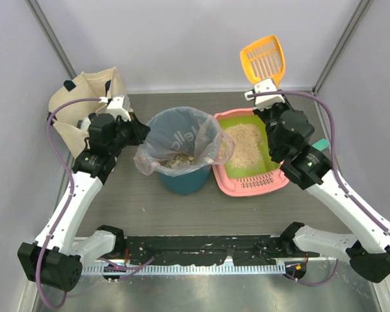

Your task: Clean the litter box

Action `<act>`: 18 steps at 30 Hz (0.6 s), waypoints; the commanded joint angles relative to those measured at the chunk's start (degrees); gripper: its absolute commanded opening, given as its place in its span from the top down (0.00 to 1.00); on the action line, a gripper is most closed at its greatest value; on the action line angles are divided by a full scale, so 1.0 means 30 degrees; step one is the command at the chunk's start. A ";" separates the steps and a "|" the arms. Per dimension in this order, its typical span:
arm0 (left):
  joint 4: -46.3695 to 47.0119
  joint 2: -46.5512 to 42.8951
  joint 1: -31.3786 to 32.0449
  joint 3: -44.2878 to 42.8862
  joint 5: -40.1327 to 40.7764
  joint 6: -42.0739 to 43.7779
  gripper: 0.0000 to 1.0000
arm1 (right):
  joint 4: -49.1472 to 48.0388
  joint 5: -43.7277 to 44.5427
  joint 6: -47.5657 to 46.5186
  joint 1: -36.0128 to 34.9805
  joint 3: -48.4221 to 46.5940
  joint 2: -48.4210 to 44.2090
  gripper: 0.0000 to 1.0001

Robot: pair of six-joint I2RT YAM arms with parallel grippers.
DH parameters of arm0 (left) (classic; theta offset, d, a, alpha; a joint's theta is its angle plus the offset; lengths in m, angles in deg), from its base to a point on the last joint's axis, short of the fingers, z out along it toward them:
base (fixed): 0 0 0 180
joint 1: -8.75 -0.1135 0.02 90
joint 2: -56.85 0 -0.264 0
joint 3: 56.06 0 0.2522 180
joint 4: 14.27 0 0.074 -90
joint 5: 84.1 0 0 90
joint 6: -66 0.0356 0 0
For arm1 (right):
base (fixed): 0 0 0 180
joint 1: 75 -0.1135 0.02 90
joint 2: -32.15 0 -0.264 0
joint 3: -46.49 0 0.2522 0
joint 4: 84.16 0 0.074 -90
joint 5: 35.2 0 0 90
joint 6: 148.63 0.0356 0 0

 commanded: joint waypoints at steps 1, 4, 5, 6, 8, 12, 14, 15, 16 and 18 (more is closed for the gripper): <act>0.0898 -0.0507 0.0175 -0.0143 -0.0864 -0.0084 1.00 | 0.7854 -0.3536 0.9608 0.3029 -0.0036 0.0088 0.99; 0.0927 -0.0507 0.0175 -0.0085 -0.0805 -0.0026 1.00 | 0.8589 -0.4884 1.1402 0.4758 0.0668 -0.0057 0.99; 0.0985 -0.0565 0.0175 -0.0055 -0.0747 0.0003 1.00 | 0.8764 -0.6283 1.2655 0.5230 0.0988 -0.0087 0.99; 0.1044 -0.0623 0.0146 -0.0026 -0.0747 0.0004 1.00 | 0.8824 -0.7051 1.3190 0.5670 0.1137 -0.0116 0.99; 0.1074 -0.0653 0.0175 0.0033 -0.0630 0.0062 1.00 | 0.8941 -0.8456 1.4622 0.6723 0.1575 -0.0058 0.99; 0.1103 -0.0653 0.0175 0.0091 -0.0541 0.0091 1.00 | 0.9410 -0.9928 1.6386 0.7519 0.2016 0.0498 0.99; 0.1103 -0.0653 0.0146 0.0062 -0.0541 0.0091 1.00 | 0.9440 -1.0454 1.6942 0.7695 0.2512 0.0762 0.99; 0.1074 -0.0653 0.0175 0.0062 -0.0483 0.0091 1.00 | 0.9440 -1.1095 1.7322 0.7928 0.2689 0.0879 0.99; 0.1103 -0.0682 0.0175 0.0062 -0.0483 0.0091 1.00 | 0.9440 -1.1449 1.7500 0.8104 0.2865 0.1025 0.99; 0.1103 -0.0682 0.0146 0.0062 -0.0483 0.0091 1.00 | 0.9381 -1.2907 1.7938 0.8630 0.3363 0.1551 0.99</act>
